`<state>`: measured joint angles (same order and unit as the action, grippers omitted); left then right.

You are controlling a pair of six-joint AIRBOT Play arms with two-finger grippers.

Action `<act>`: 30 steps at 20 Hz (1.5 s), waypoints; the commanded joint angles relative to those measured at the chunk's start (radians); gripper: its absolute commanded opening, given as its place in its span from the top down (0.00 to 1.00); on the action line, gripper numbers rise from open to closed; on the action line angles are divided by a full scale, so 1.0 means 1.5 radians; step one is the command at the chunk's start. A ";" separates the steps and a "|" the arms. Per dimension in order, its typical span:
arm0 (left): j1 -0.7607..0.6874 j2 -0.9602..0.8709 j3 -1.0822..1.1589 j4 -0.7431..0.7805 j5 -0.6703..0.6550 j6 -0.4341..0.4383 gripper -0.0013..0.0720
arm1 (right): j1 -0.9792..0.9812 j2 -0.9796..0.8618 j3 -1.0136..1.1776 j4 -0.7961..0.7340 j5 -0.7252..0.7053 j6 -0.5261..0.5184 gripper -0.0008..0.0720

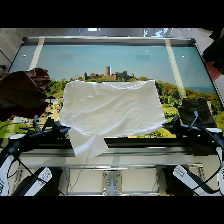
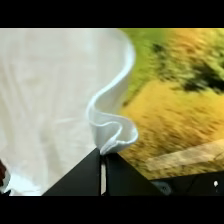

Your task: Fold the shirts.

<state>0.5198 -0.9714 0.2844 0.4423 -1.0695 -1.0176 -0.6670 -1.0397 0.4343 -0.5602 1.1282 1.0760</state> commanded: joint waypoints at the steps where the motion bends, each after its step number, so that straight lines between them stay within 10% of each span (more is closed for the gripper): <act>1: 0.023 0.100 0.136 -0.001 -0.134 0.002 0.97 | 0.001 0.107 0.116 0.051 0.196 -0.072 0.97; 7: 0.157 0.386 0.531 0.028 -0.123 -0.107 0.97 | 0.000 0.420 0.488 -0.053 0.271 0.023 0.97; 11: 0.106 0.344 0.847 0.290 -0.111 -0.178 0.97 | 0.001 0.473 0.760 -0.285 0.173 0.097 0.97; 16: -0.222 0.090 1.029 0.455 -0.120 -0.230 0.97 | 0.014 0.292 0.841 -0.165 0.191 0.095 0.97; 21: -0.352 -0.194 1.028 0.647 -0.173 -0.289 0.97 | 0.027 0.067 0.749 -0.018 0.233 0.059 0.97; 30: -0.344 -0.546 1.028 0.759 -0.110 -0.336 0.97 | 0.321 -0.302 0.657 -0.277 -0.072 0.082 0.97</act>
<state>0.0048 -1.6516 1.8244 1.4807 -1.3098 -1.4712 -0.2852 -1.3258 1.4284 -0.8803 1.2308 1.1595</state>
